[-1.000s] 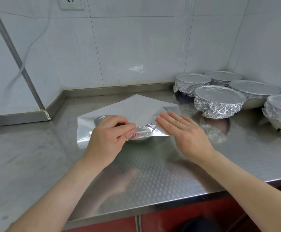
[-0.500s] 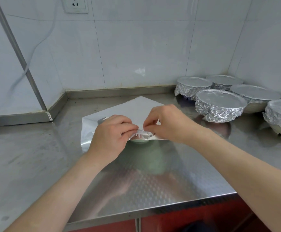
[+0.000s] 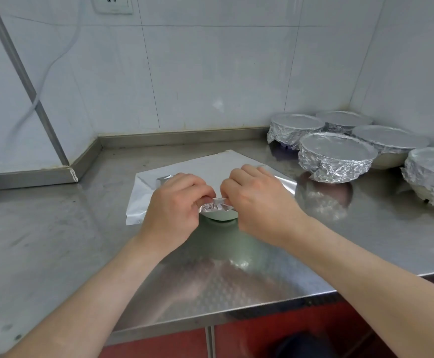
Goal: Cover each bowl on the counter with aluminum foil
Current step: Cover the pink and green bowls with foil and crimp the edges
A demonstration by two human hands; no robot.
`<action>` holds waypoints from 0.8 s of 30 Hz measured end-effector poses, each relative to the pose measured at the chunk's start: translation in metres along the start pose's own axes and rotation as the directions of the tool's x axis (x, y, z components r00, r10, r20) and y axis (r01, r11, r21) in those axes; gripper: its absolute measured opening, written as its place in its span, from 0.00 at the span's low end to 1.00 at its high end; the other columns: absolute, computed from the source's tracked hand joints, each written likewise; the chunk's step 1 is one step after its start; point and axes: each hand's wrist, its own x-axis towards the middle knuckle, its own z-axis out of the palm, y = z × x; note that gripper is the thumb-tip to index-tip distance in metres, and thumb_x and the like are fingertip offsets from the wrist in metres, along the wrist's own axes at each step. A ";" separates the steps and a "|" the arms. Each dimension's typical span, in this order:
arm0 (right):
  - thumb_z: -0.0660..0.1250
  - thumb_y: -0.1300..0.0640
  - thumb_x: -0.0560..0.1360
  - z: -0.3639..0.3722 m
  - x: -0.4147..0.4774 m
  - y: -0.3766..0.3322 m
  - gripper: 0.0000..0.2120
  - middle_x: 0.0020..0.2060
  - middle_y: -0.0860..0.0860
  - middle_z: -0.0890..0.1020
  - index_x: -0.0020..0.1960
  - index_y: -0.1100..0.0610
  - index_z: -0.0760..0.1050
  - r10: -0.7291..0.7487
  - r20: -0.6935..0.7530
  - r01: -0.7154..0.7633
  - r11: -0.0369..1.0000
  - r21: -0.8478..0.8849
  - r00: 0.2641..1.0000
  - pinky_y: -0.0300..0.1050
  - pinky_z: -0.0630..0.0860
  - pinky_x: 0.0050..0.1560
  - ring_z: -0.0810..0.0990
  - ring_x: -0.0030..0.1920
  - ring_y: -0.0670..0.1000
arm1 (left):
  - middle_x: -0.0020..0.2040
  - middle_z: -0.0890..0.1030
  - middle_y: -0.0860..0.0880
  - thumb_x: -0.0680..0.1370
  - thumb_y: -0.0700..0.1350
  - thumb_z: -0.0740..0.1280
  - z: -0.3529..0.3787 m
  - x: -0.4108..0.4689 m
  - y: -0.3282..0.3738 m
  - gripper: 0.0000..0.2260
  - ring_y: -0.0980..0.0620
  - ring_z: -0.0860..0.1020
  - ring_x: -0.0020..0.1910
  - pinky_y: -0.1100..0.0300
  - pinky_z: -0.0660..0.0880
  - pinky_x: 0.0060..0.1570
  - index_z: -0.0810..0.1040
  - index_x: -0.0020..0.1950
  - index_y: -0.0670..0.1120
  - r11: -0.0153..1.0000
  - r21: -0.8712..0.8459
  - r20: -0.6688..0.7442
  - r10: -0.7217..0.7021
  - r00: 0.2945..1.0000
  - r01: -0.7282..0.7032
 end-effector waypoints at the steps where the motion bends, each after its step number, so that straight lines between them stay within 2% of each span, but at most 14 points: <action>1: 0.78 0.64 0.55 -0.002 -0.006 -0.003 0.14 0.31 0.51 0.74 0.35 0.57 0.75 0.011 -0.007 -0.011 1.000 0.014 1.000 0.45 0.67 0.32 0.73 0.33 0.55 | 0.40 0.80 0.51 0.71 0.34 0.69 -0.001 -0.003 0.003 0.05 0.52 0.75 0.41 0.60 0.71 0.42 0.83 0.41 0.43 1.000 -0.020 0.005 -0.003 1.000 0.003; 3: 0.78 0.61 0.59 -0.008 -0.015 -0.009 0.11 0.31 0.50 0.76 0.36 0.56 0.77 0.030 -0.020 -0.028 0.995 0.098 0.999 0.45 0.68 0.32 0.74 0.33 0.55 | 0.40 0.80 0.52 0.71 0.34 0.69 -0.005 -0.008 0.005 0.06 0.53 0.75 0.42 0.60 0.71 0.43 0.83 0.41 0.43 0.998 -0.066 0.021 -0.006 1.000 0.007; 5: 0.71 0.56 0.70 -0.016 -0.024 -0.011 0.03 0.33 0.50 0.77 0.39 0.55 0.80 0.046 0.003 -0.046 0.967 0.250 0.999 0.47 0.72 0.34 0.76 0.36 0.55 | 0.42 0.80 0.52 0.71 0.33 0.70 -0.011 -0.013 0.006 0.06 0.53 0.76 0.44 0.61 0.73 0.45 0.83 0.42 0.43 0.993 -0.121 0.043 -0.003 0.999 0.009; 7: 0.65 0.55 0.76 -0.027 -0.027 -0.008 0.08 0.37 0.49 0.79 0.43 0.54 0.82 0.095 0.076 -0.118 0.907 0.405 0.993 0.49 0.74 0.41 0.77 0.40 0.53 | 0.43 0.80 0.54 0.70 0.34 0.70 -0.019 -0.017 0.006 0.05 0.55 0.77 0.45 0.64 0.74 0.48 0.84 0.41 0.42 0.986 -0.160 0.053 -0.037 0.998 0.045; 9: 0.67 0.55 0.77 -0.036 -0.027 0.000 0.07 0.42 0.48 0.81 0.47 0.53 0.84 0.147 0.180 -0.220 0.832 0.510 0.973 0.45 0.73 0.46 0.79 0.44 0.49 | 0.44 0.81 0.56 0.70 0.36 0.71 -0.026 -0.017 0.004 0.05 0.59 0.78 0.46 0.68 0.73 0.51 0.85 0.42 0.44 0.975 -0.187 0.066 -0.109 0.992 0.119; 12: 0.71 0.52 0.75 -0.042 -0.027 0.002 0.06 0.44 0.44 0.81 0.47 0.52 0.85 0.143 0.232 -0.250 0.805 0.538 0.962 0.41 0.74 0.49 0.79 0.45 0.45 | 0.47 0.82 0.56 0.71 0.40 0.70 -0.035 -0.015 0.009 0.07 0.62 0.78 0.49 0.72 0.70 0.55 0.86 0.46 0.46 0.967 -0.197 0.114 -0.144 0.983 0.164; 17: 0.73 0.50 0.72 -0.043 -0.029 -0.004 0.06 0.43 0.46 0.80 0.47 0.50 0.85 0.133 0.226 -0.241 0.791 0.563 0.965 0.43 0.74 0.47 0.79 0.44 0.47 | 0.42 0.81 0.59 0.71 0.46 0.75 -0.033 -0.007 0.038 0.03 0.58 0.77 0.46 0.71 0.70 0.47 0.87 0.44 0.51 0.953 -0.229 0.174 -0.161 0.971 0.199; 21: 0.74 0.52 0.71 -0.039 -0.033 -0.005 0.06 0.41 0.50 0.79 0.47 0.52 0.84 0.093 0.148 -0.153 0.868 0.473 0.985 0.42 0.68 0.43 0.74 0.42 0.49 | 0.42 0.80 0.56 0.69 0.45 0.77 -0.027 -0.005 0.040 0.04 0.58 0.76 0.45 0.72 0.67 0.43 0.86 0.41 0.53 0.921 -0.288 0.226 -0.200 0.953 0.261; 24: 0.75 0.53 0.71 -0.034 -0.036 -0.007 0.07 0.38 0.51 0.78 0.46 0.55 0.82 0.038 0.078 -0.065 0.926 0.373 0.996 0.46 0.71 0.39 0.74 0.40 0.53 | 0.45 0.80 0.57 0.67 0.45 0.78 -0.026 -0.006 0.037 0.05 0.61 0.75 0.43 0.74 0.66 0.42 0.87 0.42 0.51 0.904 -0.331 0.258 -0.188 0.948 0.270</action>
